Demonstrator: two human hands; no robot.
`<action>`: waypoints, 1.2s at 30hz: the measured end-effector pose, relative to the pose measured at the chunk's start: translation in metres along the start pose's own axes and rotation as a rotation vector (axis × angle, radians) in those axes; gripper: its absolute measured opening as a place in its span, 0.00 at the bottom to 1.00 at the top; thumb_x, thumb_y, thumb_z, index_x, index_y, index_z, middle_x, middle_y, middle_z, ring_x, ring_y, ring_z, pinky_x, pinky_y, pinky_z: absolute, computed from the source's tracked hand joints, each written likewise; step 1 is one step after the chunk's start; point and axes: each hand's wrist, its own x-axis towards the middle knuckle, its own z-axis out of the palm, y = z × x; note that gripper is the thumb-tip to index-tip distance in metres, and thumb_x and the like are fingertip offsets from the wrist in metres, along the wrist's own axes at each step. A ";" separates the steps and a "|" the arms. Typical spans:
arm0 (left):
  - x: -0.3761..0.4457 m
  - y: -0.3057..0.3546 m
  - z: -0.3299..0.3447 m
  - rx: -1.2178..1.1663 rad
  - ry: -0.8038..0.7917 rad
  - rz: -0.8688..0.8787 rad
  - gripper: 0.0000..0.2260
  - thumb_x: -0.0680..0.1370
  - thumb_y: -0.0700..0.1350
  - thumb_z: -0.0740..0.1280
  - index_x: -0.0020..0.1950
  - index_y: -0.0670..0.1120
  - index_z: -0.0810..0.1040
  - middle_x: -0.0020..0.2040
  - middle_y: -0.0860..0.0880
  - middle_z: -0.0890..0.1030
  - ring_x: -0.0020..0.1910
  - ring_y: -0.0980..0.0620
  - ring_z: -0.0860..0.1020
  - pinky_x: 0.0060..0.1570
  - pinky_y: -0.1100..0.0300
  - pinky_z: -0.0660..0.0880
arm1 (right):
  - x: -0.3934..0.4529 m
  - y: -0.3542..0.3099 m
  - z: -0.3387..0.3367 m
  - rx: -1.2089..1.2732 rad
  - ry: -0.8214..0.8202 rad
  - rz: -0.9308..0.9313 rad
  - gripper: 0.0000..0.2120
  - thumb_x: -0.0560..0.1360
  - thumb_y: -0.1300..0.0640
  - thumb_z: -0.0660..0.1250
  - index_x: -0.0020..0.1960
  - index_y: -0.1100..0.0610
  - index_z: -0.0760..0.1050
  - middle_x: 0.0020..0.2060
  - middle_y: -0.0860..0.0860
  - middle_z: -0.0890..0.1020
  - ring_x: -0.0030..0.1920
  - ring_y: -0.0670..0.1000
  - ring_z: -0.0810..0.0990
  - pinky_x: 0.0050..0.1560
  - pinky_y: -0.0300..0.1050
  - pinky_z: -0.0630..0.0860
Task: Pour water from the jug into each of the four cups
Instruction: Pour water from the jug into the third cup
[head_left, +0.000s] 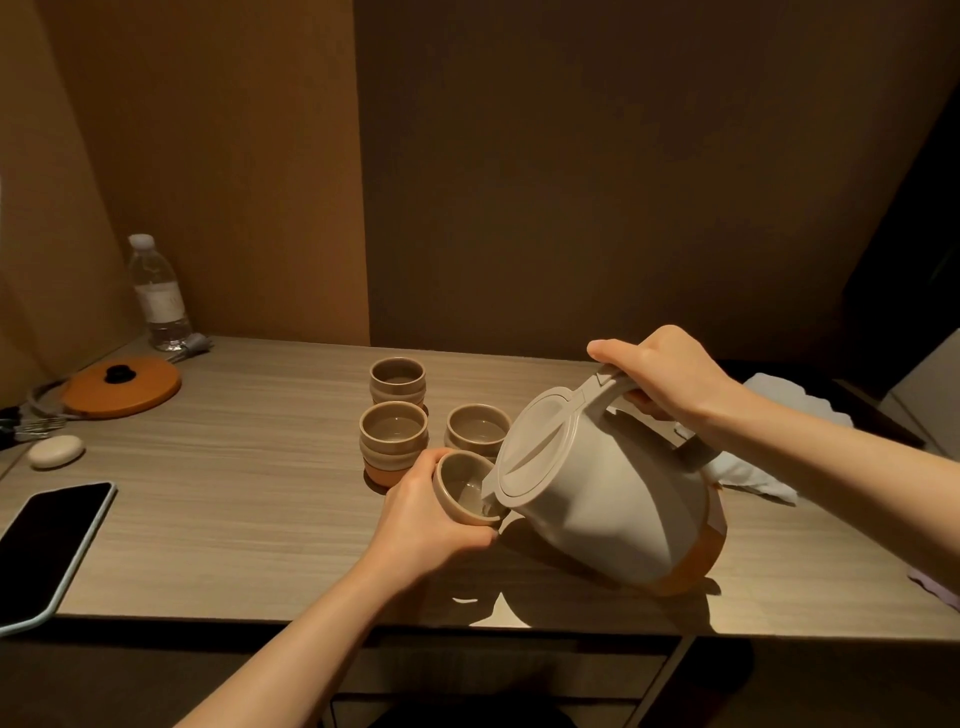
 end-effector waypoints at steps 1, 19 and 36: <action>0.000 0.000 0.000 -0.002 -0.002 -0.004 0.38 0.54 0.51 0.82 0.60 0.56 0.68 0.53 0.61 0.76 0.53 0.61 0.75 0.49 0.67 0.71 | 0.000 -0.001 0.000 -0.010 -0.002 -0.001 0.33 0.76 0.47 0.66 0.14 0.54 0.69 0.13 0.47 0.69 0.14 0.43 0.66 0.31 0.42 0.65; 0.000 -0.003 0.003 -0.044 0.006 -0.028 0.37 0.53 0.51 0.82 0.58 0.57 0.69 0.51 0.62 0.77 0.52 0.63 0.75 0.47 0.70 0.70 | 0.007 0.000 0.002 -0.073 -0.007 -0.018 0.30 0.75 0.44 0.65 0.17 0.55 0.70 0.15 0.48 0.71 0.15 0.43 0.68 0.33 0.43 0.67; -0.001 0.000 0.003 -0.117 0.043 -0.062 0.37 0.54 0.49 0.82 0.58 0.56 0.69 0.52 0.60 0.76 0.53 0.62 0.75 0.44 0.73 0.69 | 0.003 0.008 -0.003 0.109 0.048 0.055 0.29 0.76 0.47 0.67 0.17 0.53 0.73 0.15 0.45 0.71 0.16 0.41 0.69 0.23 0.34 0.67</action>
